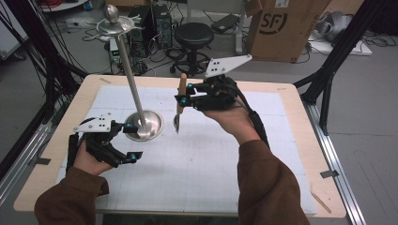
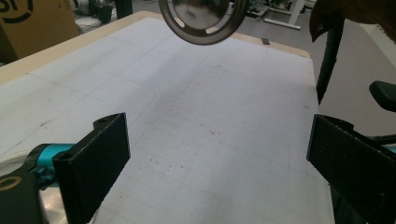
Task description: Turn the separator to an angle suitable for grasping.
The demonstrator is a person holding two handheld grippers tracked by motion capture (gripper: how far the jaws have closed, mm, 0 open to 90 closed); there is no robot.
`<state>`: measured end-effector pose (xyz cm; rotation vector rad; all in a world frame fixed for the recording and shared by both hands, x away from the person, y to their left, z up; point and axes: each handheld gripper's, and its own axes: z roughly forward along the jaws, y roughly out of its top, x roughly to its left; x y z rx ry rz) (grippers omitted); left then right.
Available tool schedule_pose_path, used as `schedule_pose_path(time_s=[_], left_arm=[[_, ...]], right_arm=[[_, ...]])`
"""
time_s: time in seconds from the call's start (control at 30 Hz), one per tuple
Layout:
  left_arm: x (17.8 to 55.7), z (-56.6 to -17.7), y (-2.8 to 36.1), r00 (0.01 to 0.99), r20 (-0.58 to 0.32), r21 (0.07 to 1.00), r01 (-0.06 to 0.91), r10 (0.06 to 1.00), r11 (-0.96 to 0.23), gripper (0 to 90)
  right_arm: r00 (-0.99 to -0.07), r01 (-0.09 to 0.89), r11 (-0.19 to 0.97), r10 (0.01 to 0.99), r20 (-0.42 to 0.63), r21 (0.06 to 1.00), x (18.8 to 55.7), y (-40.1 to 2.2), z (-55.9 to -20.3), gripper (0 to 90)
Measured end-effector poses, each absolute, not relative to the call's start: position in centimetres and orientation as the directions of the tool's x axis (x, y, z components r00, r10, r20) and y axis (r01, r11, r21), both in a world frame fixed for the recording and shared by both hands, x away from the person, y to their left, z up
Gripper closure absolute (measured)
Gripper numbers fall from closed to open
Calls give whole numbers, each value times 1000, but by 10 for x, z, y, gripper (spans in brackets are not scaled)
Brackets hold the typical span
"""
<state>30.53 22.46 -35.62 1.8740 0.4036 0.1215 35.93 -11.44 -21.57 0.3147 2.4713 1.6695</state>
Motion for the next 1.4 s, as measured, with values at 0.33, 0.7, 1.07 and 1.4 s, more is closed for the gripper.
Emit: schedule_pose_path(time_s=[0.33, 0.7, 1.07, 1.4], left_arm=[[305, -356, 225, 936, -119, 936, 217, 332, -277, 66], [304, -355, 225, 940, -114, 941, 207, 323, -269, 66], [304, -357, 222, 942, -118, 937, 210, 314, -279, 66], [302, -357, 221, 943, -102, 936, 200, 318, -291, 66]], right_arm=[[-968, 88, 391, 250, -14, 916, 375, -101, -196, 682], [-967, 91, 398, 255, -15, 913, 394, -88, -182, 682], [-966, 77, 424, 256, -38, 902, 413, -71, -166, 682], [-964, 65, 438, 259, -57, 896, 424, -56, -153, 682]])
